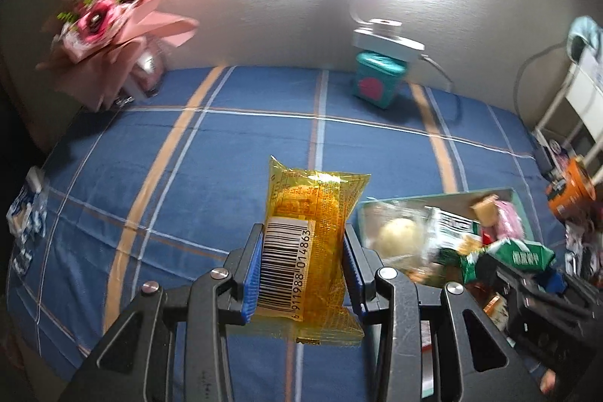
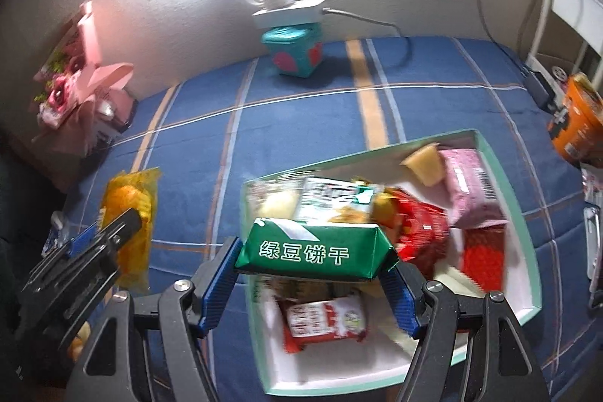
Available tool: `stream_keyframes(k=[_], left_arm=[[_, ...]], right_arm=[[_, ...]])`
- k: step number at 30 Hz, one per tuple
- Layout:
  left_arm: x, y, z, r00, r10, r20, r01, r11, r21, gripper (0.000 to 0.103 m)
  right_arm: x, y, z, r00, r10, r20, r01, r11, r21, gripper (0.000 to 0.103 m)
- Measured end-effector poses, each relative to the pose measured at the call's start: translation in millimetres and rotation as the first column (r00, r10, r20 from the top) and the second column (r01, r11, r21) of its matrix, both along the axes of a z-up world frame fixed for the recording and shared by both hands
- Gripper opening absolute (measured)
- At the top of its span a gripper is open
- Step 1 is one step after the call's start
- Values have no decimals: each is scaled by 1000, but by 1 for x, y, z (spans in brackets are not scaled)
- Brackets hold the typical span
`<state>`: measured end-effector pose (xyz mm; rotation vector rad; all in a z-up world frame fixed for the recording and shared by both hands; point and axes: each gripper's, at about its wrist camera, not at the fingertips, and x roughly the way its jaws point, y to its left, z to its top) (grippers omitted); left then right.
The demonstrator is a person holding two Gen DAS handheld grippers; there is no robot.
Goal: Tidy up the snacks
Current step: 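Lift both packets and carry them over the white tray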
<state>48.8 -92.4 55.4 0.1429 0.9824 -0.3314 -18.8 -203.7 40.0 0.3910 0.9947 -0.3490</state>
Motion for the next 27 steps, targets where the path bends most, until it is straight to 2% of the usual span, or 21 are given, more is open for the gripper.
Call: stream_keyframes(k=[6, 14, 20, 27], left_arm=[[-16, -37, 5, 994, -107, -9, 107, 994, -6, 40], [-45, -82, 2, 965, -259, -45, 258, 966, -16, 40], [-58, -100, -8, 946, -313, -86, 313, 950, -20, 40], [-61, -107, -20, 935, -326, -137, 328, 945, -9, 40]], right_arm=[[-20, -45, -1, 993, -118, -2, 118, 993, 9, 74], [-48, -86, 5, 969, -249, 0, 249, 969, -4, 74], [-51, -93, 5, 966, -258, -1, 258, 966, 2, 74], [-46, -94, -11, 970, -237, -49, 238, 971, 18, 74]])
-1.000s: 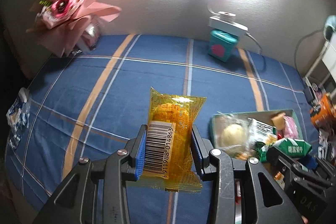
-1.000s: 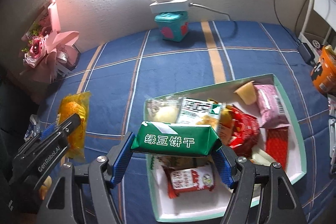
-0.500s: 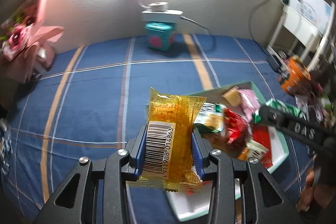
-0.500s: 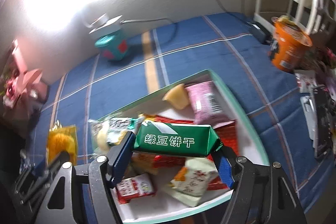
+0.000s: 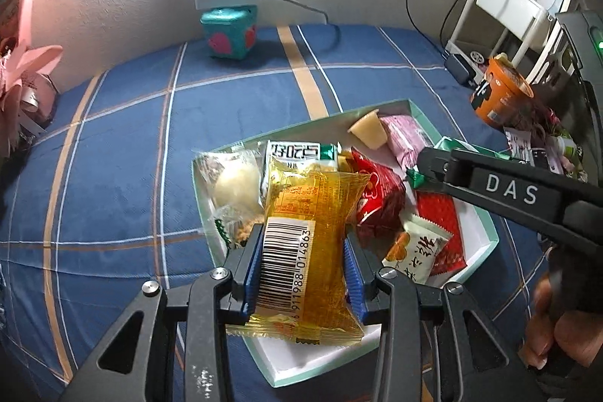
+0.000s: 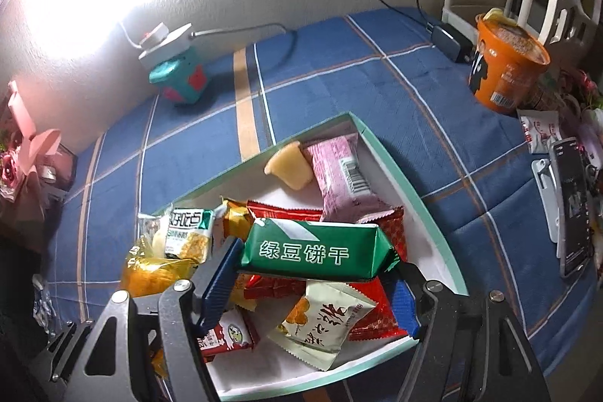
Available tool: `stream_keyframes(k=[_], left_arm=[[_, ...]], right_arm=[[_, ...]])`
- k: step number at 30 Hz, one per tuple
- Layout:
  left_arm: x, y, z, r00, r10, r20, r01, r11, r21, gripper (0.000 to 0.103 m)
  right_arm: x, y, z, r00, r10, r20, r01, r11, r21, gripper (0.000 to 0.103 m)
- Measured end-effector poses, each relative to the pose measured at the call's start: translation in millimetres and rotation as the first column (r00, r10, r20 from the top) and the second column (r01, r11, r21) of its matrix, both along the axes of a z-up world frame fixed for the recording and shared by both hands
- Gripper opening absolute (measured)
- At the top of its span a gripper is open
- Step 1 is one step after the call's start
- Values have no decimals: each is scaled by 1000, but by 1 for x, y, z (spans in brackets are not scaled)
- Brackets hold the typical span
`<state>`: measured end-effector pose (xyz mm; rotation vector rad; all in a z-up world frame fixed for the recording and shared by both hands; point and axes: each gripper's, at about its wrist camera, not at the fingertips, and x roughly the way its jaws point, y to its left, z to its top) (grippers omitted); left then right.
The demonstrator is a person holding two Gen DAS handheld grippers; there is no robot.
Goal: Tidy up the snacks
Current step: 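Lift both packets and carry them over the white tray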
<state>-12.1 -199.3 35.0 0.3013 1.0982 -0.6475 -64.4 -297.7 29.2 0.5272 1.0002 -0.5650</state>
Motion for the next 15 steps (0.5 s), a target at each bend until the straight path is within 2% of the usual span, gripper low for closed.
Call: stream_keyframes(k=[15], left_arm=[[-1, -10, -21, 999, -1, -35, 3, 999, 43, 40]], right_arm=[[9, 1, -25, 995, 25, -95, -23, 999, 25, 74]])
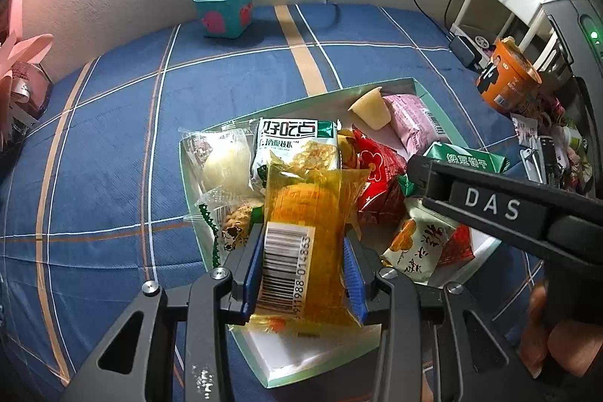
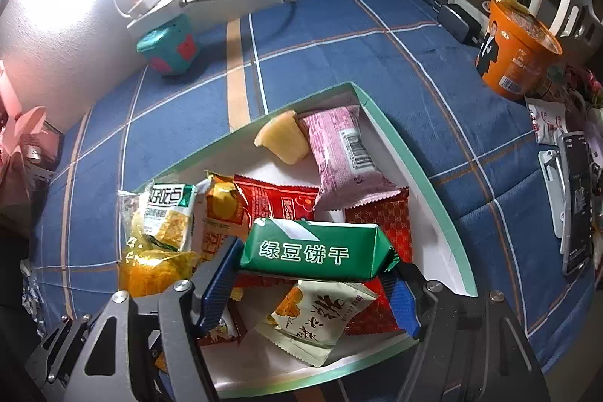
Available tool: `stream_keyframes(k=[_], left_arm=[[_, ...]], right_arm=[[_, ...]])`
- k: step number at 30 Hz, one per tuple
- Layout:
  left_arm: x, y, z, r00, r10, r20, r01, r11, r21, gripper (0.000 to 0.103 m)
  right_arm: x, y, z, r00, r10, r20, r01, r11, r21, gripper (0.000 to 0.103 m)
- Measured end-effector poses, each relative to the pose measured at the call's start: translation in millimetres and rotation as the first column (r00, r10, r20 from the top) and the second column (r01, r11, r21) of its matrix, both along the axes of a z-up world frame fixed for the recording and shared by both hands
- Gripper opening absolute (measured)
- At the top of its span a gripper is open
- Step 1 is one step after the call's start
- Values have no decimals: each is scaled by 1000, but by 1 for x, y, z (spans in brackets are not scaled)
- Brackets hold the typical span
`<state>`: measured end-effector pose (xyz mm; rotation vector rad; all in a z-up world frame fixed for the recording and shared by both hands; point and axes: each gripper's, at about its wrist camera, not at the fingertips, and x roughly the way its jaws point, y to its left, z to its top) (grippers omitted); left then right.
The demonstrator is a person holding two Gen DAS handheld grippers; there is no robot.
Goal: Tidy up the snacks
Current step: 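Lift both packets and carry them over the white tray, then open both tools to drop the packets into the tray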
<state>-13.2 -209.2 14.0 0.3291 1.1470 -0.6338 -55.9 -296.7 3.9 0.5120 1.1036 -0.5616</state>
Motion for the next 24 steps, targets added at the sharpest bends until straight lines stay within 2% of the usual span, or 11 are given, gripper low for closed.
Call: stream_keyframes(k=[7, 13, 14, 16, 17, 20, 24], left_arm=[[1, -3, -5, 1000, 5, 5, -5, 1000, 15, 40], [0, -4, -3, 1000, 7, 14, -7, 1000, 19, 41], [0, -3, -3, 1000, 6, 15, -7, 1000, 17, 42], [-1, -3, -1, 1000, 7, 16, -7, 1000, 10, 53], [-1, -2, 1, 1000, 9, 19, -9, 1000, 6, 54], [-1, 0, 6, 999, 13, 29, -13, 1000, -3, 56], [3, 8, 12, 998, 43, 42, -42, 999, -16, 58]], right_arm=[[5, 2, -11, 999, 16, -37, -16, 1000, 16, 74], [6, 3, -9, 999, 17, -32, -17, 1000, 11, 74], [6, 3, -8, 999, 17, -29, -17, 1000, 11, 74], [6, 4, -7, 1000, 15, -26, -15, 1000, 10, 75], [6, 4, -7, 1000, 15, -26, -15, 1000, 9, 75], [5, 5, -7, 1000, 15, -27, -15, 1000, 9, 75], [5, 6, -4, 1000, 15, -22, -15, 1000, 0, 81]])
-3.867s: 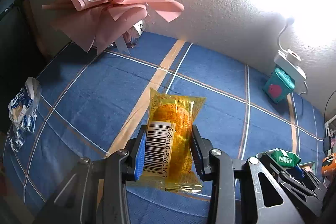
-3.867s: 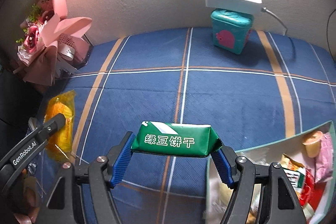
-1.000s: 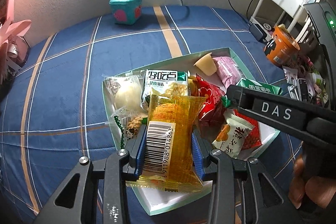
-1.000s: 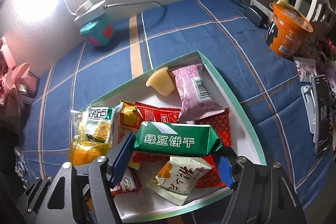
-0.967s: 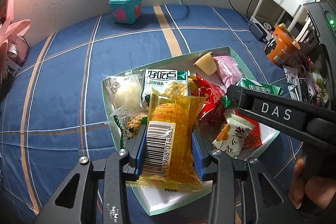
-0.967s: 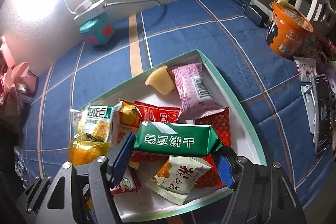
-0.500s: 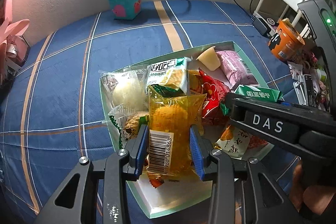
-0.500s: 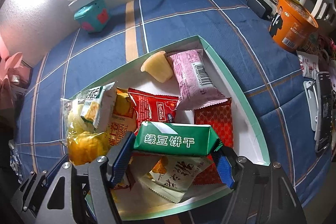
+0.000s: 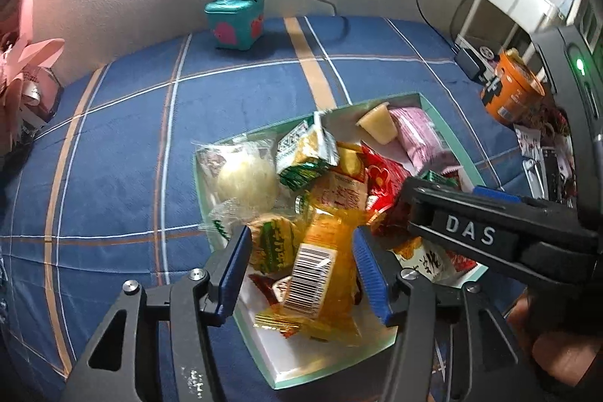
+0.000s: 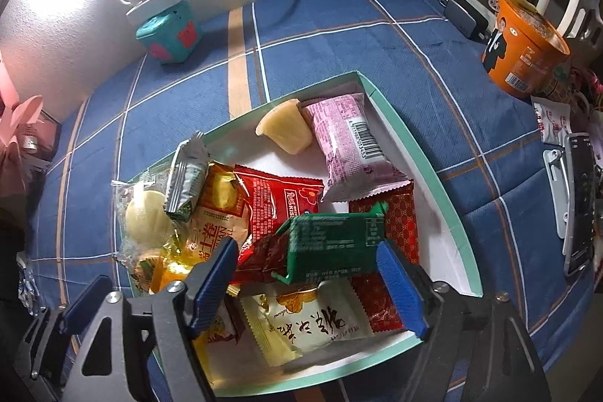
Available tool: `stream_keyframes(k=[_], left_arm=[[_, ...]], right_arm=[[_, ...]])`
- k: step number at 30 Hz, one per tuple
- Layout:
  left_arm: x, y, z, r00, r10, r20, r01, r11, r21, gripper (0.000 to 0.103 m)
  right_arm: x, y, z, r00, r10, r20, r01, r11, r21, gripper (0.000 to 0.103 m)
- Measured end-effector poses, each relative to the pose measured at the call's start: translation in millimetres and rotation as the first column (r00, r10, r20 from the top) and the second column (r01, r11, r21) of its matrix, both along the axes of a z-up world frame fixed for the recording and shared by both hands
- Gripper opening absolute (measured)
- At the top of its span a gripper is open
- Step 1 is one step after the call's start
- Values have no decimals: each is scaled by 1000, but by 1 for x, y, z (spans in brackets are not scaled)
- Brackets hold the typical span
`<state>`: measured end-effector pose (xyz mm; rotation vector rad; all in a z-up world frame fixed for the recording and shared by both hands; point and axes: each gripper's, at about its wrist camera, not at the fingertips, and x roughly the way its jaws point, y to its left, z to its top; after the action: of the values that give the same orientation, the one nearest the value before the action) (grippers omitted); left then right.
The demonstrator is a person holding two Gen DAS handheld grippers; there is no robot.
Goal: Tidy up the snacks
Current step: 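Open both tools to drop the packets into the tray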
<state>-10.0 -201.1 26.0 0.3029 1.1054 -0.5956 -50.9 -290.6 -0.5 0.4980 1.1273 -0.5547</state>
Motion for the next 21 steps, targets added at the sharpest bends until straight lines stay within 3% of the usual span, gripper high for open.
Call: stream_keyframes(k=[3, 12, 21], left_arm=[[6, 10, 4, 999, 37, 11, -37, 999, -7, 66], [42, 56, 7, 972, 227, 58, -228, 974, 6, 71], [66, 90, -1, 943, 327, 59, -330, 943, 38, 76]], right_arm=[[1, 1, 1, 1000, 4, 3, -4, 1000, -4, 82], [4, 7, 5, 1000, 28, 6, -28, 999, -20, 82], [13, 26, 15, 996, 86, 31, -85, 996, -35, 82]])
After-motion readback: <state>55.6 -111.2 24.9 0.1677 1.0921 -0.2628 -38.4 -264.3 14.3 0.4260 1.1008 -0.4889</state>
